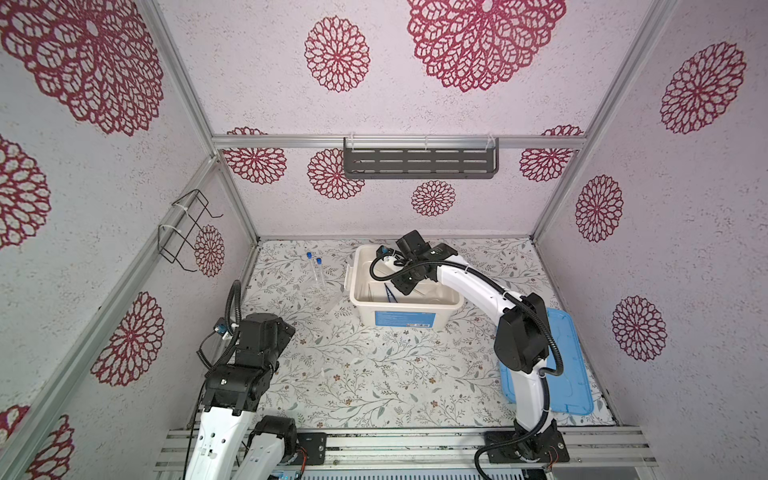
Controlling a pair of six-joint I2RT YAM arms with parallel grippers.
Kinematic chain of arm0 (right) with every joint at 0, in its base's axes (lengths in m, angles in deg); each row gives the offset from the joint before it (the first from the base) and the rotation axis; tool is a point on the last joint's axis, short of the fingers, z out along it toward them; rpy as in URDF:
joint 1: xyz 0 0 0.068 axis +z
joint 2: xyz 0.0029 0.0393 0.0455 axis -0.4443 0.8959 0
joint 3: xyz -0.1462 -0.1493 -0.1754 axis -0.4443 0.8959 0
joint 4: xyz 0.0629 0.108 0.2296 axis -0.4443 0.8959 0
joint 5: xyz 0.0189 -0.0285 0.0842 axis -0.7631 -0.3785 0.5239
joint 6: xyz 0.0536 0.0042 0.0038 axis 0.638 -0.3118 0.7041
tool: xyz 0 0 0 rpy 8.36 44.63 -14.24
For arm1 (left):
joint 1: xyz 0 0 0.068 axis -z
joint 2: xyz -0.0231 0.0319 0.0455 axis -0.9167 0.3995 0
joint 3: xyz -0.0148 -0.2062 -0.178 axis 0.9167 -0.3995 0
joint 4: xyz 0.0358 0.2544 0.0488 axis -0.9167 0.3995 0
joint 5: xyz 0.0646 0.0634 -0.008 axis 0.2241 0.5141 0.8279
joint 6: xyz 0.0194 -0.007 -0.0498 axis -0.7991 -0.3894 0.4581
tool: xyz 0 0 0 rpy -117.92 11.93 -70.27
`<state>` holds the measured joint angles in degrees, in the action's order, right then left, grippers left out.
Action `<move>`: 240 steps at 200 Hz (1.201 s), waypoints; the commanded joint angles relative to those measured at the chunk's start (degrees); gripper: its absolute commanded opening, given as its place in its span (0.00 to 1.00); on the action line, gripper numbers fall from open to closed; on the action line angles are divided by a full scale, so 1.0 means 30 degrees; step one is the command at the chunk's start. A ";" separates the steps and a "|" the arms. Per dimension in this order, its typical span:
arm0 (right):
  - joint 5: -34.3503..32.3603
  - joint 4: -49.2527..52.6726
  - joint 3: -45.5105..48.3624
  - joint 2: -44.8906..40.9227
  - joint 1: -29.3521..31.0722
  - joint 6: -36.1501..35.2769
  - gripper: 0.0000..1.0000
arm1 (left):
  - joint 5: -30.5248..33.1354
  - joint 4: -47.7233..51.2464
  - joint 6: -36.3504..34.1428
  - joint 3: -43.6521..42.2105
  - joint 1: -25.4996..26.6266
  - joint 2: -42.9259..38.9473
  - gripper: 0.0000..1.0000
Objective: Organize the chemistry lab equipment
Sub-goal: 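Carry the glass rod with the right gripper into the white bin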
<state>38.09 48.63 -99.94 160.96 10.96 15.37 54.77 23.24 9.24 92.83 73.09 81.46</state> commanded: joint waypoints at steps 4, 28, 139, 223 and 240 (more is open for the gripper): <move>-0.0453 -0.0341 -0.0133 0.0763 -0.0311 -0.1062 0.06 | -0.0564 -0.0050 -0.0287 -0.0076 -0.0420 0.0421 0.89; -0.1098 -0.0714 0.0128 0.1332 -0.0657 -0.0537 0.06 | -0.0962 0.0000 -0.0469 -0.0344 -0.0497 0.0452 0.90; -0.1347 -0.2313 0.0565 0.3064 -0.0992 0.1779 0.09 | -0.1872 0.0664 -0.1252 -0.0586 -0.0765 0.0742 0.91; -0.1616 -0.2302 0.1440 0.3097 -0.0992 0.1654 0.17 | -0.2138 0.0817 -0.0956 -0.0491 -0.0858 0.0425 0.92; -0.1312 -0.2005 0.1428 0.2849 -0.0992 0.1700 0.22 | -0.1818 0.1068 -0.0965 -0.0370 -0.0896 0.0380 0.92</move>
<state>34.22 41.81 -95.63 171.69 8.27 19.96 47.99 24.77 6.09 90.53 71.03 83.14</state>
